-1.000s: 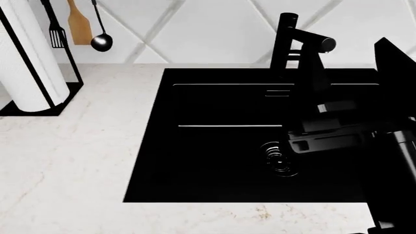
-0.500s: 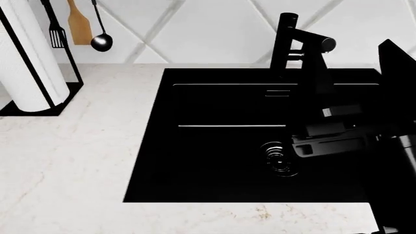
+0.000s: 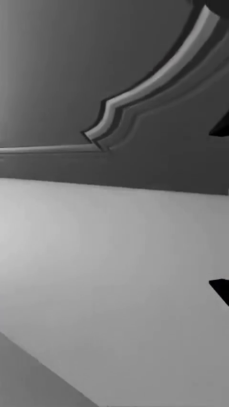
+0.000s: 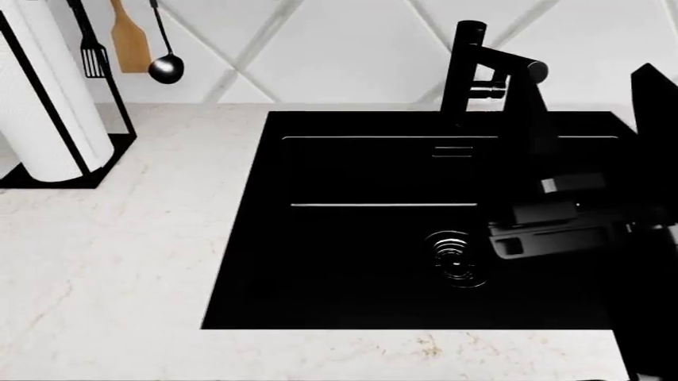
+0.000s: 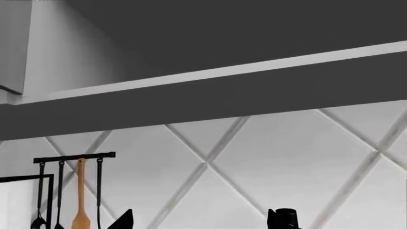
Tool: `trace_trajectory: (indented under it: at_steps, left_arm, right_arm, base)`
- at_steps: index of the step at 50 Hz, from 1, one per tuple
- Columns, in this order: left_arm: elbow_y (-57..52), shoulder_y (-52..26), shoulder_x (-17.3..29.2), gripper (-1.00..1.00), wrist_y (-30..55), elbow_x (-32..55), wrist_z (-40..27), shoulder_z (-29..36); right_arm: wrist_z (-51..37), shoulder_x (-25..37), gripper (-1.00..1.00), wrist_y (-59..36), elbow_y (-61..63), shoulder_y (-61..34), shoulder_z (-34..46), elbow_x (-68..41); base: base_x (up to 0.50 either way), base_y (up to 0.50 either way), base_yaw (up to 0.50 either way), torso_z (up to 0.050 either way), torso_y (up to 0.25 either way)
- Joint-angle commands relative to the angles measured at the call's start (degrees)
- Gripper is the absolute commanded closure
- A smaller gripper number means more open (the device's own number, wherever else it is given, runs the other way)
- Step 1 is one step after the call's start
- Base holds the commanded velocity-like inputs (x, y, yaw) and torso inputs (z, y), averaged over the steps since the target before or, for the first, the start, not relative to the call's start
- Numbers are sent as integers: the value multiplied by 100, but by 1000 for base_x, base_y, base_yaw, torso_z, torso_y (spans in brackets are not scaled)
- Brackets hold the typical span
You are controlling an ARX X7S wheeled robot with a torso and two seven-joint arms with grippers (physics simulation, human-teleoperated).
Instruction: Pick the chili pepper, brussel sprout from the counter and place them in the cabinet. Then close the cabinet.
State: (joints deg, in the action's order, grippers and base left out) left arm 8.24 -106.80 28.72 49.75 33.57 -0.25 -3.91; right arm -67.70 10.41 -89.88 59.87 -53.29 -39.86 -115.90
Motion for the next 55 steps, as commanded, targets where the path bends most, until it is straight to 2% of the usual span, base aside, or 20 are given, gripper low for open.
trace_trajectory:
  at_steps: [1, 12, 30, 45, 55]
  left_arm:
    - [934, -475, -768, -100, -422, -122, 463, 761]
    - [963, -603, -928, -100, -373, -46, 508, 836]
    - [1934, -1185, -1711, -100, -700, -76, 764, 1150]
    - [1989, -1001, -2160, -100, -636, 93, 767, 1296]
    - [1808, -860, -2381, -100, -922, 112, 846, 1444]
  right_arm:
    - [6, 33, -100, 10, 2, 17, -95, -76]
    - [-307, 97, -100, 59, -12, -45, -118, -415]
    - [-584, 180, -100, 115, -40, -96, -224, -791]
    - [-668, 234, -100, 126, -60, -88, -343, -954]
    - [-610, 255, -100, 127, -49, -46, -428, -957]
  base:
    - [0, 0, 0, 0, 0]
    - [45, 0, 0, 2, 0]
    - [0, 0, 0, 2, 0]
    - [0, 0, 0, 1, 0]
    - [0, 0, 0, 1, 0]
